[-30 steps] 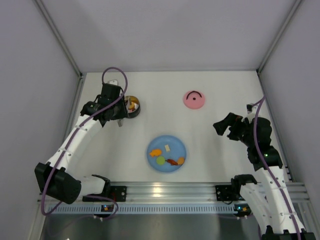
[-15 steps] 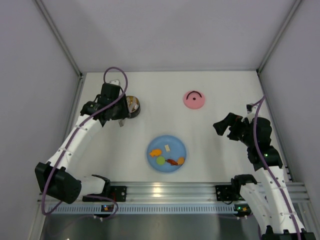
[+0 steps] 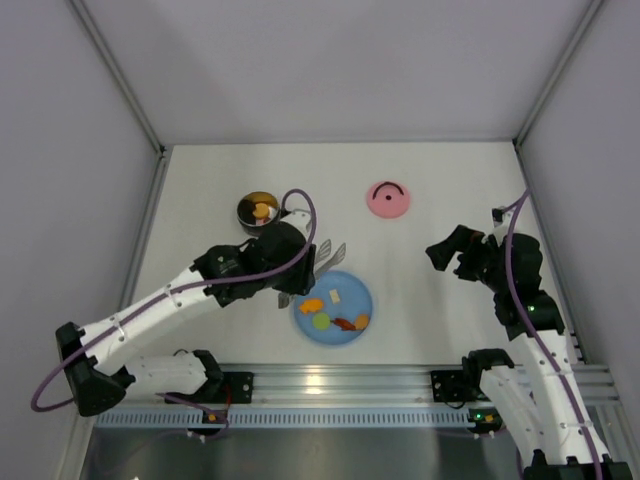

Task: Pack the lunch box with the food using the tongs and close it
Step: Place the fake food in the packing box, then pick up the fake food from the plate.

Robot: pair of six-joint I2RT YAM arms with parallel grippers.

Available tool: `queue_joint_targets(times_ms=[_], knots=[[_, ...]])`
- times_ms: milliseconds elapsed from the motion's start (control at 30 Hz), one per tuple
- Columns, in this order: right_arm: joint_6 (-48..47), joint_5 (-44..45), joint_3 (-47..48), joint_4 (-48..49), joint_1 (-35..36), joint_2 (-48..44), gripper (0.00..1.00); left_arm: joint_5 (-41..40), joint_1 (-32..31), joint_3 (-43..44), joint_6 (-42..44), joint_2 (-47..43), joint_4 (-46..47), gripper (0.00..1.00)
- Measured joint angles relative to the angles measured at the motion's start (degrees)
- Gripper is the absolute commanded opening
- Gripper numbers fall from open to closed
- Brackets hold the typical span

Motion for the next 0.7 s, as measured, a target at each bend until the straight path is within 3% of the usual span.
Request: queue_joint_targets(times_ms=[367, 700], knots=[[0.0, 0.0, -0.2, 0.0, 0.0, -0.2, 0.96, -13.0, -19.3, -2.2, -12.7, 2.6, -5.7, 0.46], [0.0, 0.0, -1.2, 0.0, 0.0, -0.2, 0.96, -20.6, -24.4, -2.3, -21.0, 5.7, -9.7, 0.46]])
